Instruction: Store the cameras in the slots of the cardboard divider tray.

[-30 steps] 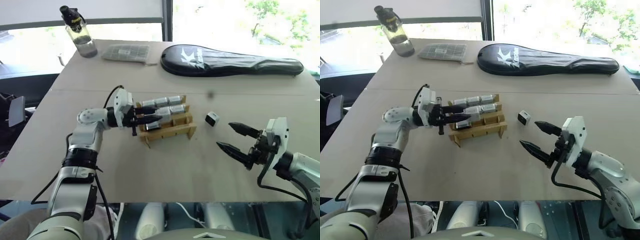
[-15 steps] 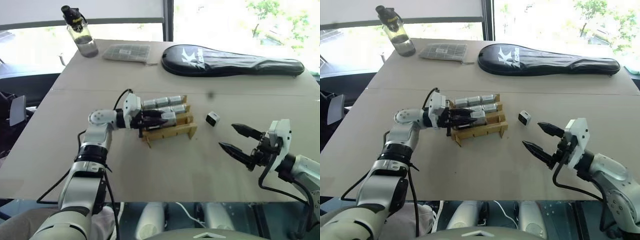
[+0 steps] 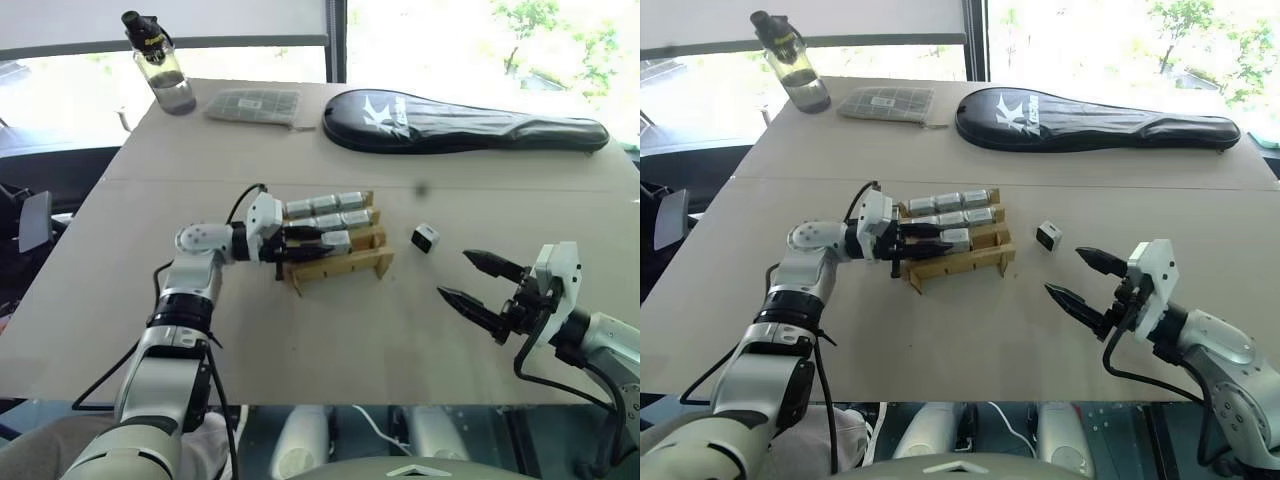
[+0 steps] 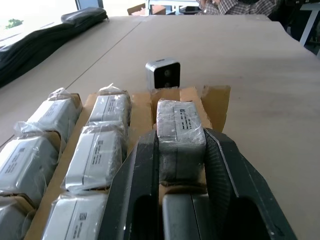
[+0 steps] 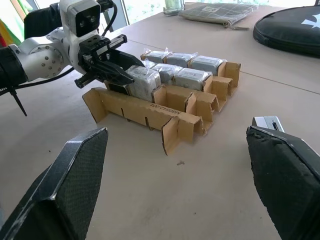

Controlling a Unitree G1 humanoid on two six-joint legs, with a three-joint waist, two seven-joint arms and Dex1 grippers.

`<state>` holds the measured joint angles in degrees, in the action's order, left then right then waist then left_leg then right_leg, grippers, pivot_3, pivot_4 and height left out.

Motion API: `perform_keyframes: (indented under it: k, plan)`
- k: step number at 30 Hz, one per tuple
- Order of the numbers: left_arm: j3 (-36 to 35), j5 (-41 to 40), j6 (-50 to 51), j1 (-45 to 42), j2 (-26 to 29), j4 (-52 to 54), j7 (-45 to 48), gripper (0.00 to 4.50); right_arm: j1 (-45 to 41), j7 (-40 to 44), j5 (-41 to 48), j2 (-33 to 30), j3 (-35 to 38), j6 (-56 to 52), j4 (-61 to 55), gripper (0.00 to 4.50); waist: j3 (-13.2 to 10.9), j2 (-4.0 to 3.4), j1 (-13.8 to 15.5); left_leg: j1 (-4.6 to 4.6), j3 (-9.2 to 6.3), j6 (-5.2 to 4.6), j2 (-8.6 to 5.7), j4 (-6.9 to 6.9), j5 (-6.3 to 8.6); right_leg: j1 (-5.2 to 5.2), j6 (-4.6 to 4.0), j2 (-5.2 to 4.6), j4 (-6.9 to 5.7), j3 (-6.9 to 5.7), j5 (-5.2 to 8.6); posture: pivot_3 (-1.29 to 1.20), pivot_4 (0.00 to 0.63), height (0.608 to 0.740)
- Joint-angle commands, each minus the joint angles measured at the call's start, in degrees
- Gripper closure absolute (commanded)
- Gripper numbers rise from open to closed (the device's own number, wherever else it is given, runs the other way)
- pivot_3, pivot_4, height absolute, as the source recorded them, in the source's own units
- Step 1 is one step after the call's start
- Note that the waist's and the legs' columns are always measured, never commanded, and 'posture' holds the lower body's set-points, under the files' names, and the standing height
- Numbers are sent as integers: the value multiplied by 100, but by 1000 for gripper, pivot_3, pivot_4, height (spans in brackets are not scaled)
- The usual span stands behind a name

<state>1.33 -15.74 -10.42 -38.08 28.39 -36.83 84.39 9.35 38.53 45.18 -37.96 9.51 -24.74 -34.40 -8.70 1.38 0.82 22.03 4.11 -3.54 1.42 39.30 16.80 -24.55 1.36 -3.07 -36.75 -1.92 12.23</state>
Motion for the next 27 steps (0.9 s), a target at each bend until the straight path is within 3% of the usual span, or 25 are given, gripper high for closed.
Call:
perform_keyframes:
  k: [1,4,11,12,17,21,27]
  plan:
    - [104,122,-1,29,17,96,-72,3818,-36,71,24,-21,205,29,-128,113,0,0,0,-2,1,0,0,0,0,1,0,0,0,1,0,0,150,740]
    - [148,56,383,17,46,158,-41,3818,-51,80,29,-30,216,17,-128,113,1,0,-1,-5,1,-1,0,0,0,3,0,0,-2,2,0,0,150,740]
    - [180,40,610,14,118,317,67,432,-30,98,24,-35,235,-5,-145,0,1,-1,5,-8,-1,-1,0,1,0,7,0,1,-3,0,0,0,150,740]
    - [173,20,634,11,127,335,97,145,-28,101,23,-38,238,-7,-142,0,1,-1,8,-8,-1,-1,0,1,0,7,0,0,-3,-1,0,0,150,740]
    - [20,-210,728,-18,142,642,142,16,-33,99,-34,-29,220,-9,-77,0,1,-1,-1,-9,-2,-2,1,2,0,9,-1,0,-6,-1,0,0,150,740]
    - [-151,-583,1283,139,305,1510,88,16,-37,49,-357,-32,112,41,45,0,1,-1,-1,-5,-3,-1,2,2,0,7,0,0,-2,-1,0,0,150,740]
    - [-543,-1245,2530,712,1140,3298,-94,16,-599,-171,-1424,70,-375,212,870,0,0,-2,-64,-4,2,2,5,-2,-1,0,0,-2,-2,7,0,0,150,740]
